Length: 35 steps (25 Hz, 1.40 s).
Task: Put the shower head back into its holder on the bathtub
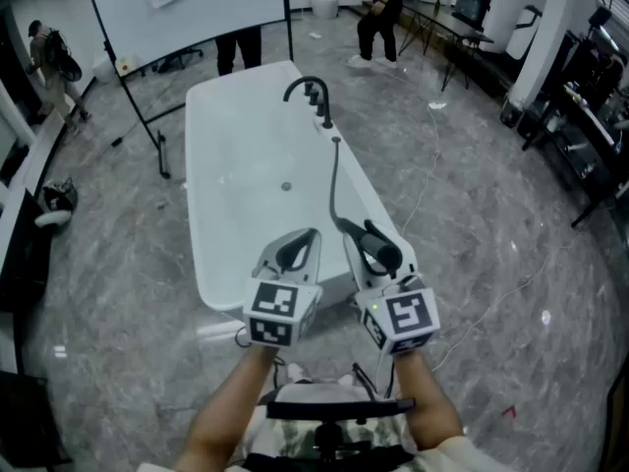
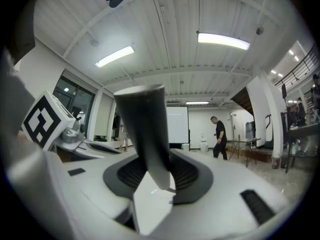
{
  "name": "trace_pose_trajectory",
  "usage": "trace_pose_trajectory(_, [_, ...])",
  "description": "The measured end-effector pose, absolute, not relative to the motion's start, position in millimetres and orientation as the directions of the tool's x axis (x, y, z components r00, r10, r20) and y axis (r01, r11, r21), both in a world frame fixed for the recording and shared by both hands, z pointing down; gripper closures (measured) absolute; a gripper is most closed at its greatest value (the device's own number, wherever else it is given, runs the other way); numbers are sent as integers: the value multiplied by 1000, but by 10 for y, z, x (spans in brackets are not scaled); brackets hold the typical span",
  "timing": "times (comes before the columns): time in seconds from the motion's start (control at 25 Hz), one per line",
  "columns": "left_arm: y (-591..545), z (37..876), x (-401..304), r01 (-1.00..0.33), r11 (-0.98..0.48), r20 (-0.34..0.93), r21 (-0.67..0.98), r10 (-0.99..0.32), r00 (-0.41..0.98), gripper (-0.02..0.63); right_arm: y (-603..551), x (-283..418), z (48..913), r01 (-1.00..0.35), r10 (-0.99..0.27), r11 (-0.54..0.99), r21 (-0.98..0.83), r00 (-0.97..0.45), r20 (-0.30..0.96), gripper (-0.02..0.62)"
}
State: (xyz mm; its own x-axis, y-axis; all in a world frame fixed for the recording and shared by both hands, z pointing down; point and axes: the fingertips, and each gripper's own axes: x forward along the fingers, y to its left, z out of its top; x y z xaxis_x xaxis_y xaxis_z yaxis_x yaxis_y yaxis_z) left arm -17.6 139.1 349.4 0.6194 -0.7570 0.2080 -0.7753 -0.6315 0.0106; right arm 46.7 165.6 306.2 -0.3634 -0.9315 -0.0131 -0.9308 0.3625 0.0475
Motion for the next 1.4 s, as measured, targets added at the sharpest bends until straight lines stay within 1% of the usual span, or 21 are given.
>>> trace_pose_trajectory(0.88, [1422,3524,-105,-786,-618,215,9,-766,605,591,1671,525,3087,-923,-924,381,42,-382,-20,442])
trace_pose_trajectory(1.4, [1441,3497,47,-799,-601,221,0,-779,586,591,1653,659,3002,-904,-908,414,108,-419,-27,442])
